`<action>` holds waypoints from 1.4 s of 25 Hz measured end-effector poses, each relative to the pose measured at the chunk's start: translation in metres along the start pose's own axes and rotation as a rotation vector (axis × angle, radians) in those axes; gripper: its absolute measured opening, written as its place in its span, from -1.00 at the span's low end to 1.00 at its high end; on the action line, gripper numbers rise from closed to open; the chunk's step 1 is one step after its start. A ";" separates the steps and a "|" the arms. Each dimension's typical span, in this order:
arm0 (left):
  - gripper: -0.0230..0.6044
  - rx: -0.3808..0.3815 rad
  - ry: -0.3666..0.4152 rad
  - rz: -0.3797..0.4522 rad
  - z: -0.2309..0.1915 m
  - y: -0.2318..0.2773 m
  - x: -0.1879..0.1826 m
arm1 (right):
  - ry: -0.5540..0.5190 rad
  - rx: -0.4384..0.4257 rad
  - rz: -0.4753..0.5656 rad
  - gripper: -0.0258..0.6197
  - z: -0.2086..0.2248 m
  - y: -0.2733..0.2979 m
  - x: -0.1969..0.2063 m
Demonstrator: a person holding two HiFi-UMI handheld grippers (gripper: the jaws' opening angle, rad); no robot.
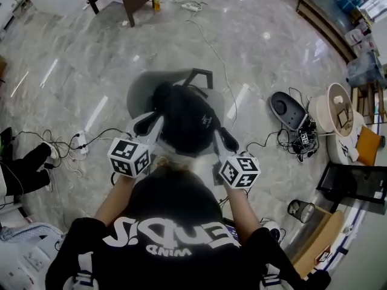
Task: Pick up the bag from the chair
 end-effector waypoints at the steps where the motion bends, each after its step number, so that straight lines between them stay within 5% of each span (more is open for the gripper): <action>1: -0.66 0.008 -0.005 -0.004 -0.004 0.003 0.000 | -0.004 0.007 -0.008 -0.59 0.001 0.003 -0.001; 8: 0.20 0.015 -0.062 -0.001 -0.033 0.025 0.005 | -0.031 0.000 -0.021 0.03 -0.002 0.027 0.001; 12: 0.44 -0.006 -0.097 -0.043 -0.045 0.040 0.016 | -0.029 -0.024 -0.070 0.26 0.004 0.046 0.009; 26: 0.59 -0.046 -0.179 -0.255 -0.103 0.133 0.116 | -0.088 -0.031 -0.292 0.25 0.055 0.151 0.112; 35: 0.65 -0.052 -0.236 -0.380 -0.131 0.180 0.193 | -0.001 -0.091 -0.408 0.16 0.077 0.206 0.182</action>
Point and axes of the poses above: the fingertips, and each gripper's own axes: y forward along the fingers, z to its right, x out of its underside, the point moved 3 cm from there along -y, backward along the fingers, and after that the axes turned 10 degrees about x, right-handed, at the moved point
